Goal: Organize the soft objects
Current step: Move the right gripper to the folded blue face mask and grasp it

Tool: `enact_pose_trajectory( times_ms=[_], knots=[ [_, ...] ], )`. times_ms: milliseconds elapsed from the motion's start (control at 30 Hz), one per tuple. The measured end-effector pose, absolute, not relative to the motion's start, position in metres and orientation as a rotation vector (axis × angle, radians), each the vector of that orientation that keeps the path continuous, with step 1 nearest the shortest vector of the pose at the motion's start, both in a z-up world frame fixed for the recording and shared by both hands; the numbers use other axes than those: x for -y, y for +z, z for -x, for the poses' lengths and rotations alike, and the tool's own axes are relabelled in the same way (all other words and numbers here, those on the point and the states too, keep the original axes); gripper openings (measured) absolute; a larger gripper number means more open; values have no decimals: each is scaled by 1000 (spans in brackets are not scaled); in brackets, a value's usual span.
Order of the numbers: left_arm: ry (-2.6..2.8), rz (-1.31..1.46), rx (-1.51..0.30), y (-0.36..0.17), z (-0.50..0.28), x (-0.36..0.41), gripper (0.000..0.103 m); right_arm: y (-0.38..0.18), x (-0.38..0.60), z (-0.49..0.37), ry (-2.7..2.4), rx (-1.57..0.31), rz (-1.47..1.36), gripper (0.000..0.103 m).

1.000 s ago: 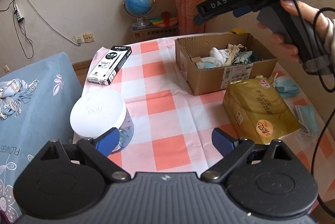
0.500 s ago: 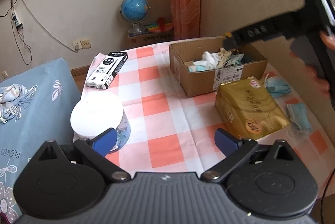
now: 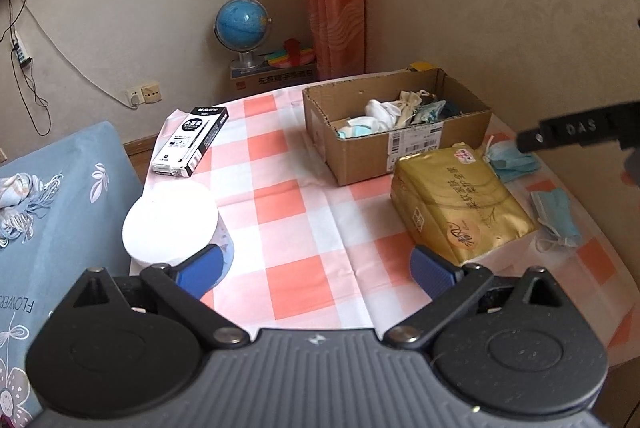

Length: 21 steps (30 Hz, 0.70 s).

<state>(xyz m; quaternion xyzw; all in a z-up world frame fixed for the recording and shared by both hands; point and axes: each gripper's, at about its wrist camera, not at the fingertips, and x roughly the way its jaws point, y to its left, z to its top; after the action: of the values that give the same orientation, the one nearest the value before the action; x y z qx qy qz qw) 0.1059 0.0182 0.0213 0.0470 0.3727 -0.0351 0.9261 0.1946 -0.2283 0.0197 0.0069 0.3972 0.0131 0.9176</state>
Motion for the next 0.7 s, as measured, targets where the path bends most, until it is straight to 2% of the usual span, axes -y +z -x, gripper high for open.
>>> enact_pose_trajectory(
  times_ms=[200,300,400,700],
  knots=[
    [-99,-94,-766,19,-106,-15,100,-3,247,-176,-101,-865,-60,103],
    [-106,-103,-771,18,-106,-13,100,-16,248,-167,-127,-885,-40,99],
    [-113,-105,-776,16,-107,-11,100,-27,246,-161,-140,-889,-9,90],
    [-140,-105,-804,9,-115,-6,100,-46,242,-159,-104,-875,29,84]
  ],
)
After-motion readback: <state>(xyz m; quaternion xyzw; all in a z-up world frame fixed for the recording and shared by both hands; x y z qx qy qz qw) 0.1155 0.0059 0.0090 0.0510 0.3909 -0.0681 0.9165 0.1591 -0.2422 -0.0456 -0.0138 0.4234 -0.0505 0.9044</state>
